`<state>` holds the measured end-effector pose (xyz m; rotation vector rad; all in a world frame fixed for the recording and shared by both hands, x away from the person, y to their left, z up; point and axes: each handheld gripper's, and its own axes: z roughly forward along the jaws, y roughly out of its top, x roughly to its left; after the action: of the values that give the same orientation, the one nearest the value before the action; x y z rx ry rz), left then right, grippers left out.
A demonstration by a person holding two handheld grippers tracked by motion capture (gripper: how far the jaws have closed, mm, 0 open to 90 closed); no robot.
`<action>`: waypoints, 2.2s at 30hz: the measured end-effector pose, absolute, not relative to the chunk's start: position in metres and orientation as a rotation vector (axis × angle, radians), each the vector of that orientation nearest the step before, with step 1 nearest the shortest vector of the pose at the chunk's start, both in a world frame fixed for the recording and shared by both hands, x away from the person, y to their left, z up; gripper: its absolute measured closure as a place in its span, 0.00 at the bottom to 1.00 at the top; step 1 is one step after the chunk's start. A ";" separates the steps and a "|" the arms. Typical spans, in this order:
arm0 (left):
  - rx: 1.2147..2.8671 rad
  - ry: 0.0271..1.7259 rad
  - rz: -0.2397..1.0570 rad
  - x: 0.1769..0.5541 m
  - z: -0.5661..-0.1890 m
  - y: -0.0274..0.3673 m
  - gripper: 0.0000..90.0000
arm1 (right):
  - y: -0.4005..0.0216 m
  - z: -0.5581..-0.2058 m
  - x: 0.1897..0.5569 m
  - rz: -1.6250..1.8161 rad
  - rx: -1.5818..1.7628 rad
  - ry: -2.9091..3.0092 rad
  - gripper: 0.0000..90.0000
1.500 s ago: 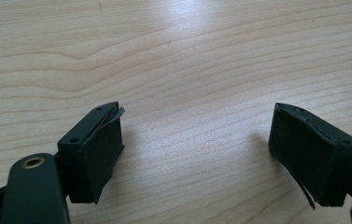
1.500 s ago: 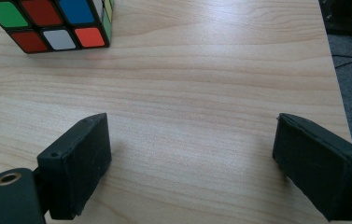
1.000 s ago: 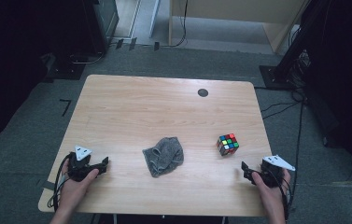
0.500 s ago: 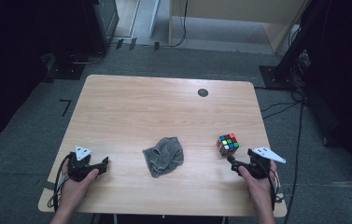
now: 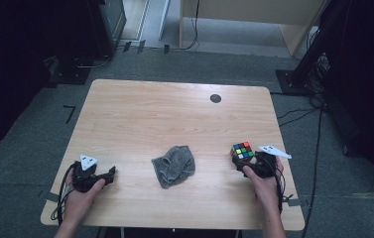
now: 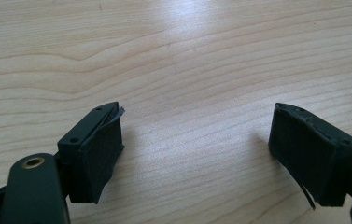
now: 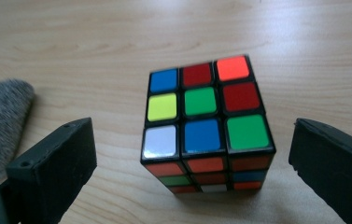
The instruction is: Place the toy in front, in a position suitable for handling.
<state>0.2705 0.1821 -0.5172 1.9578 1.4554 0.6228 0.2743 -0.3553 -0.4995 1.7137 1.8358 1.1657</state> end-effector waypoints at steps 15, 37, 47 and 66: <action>1.900 1.390 0.656 0.263 -0.507 0.179 0.26 | -0.347 -0.520 0.276 0.977 1.697 1.866 0.21; 1.876 1.198 0.441 0.277 -0.474 0.111 0.16 | -0.346 -0.522 0.280 0.948 1.705 1.803 0.34; 1.915 1.031 0.335 0.291 -0.465 0.060 0.14 | -0.343 -0.523 0.278 0.928 1.696 1.798 0.33; 2.130 0.999 0.288 0.293 -0.508 0.002 0.15 | -0.327 -0.517 0.267 0.964 1.548 1.837 0.38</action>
<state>0.2928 0.0024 -0.5084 2.1303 0.9991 0.2876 0.2674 -0.3268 -0.5165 1.5481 1.8373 0.9641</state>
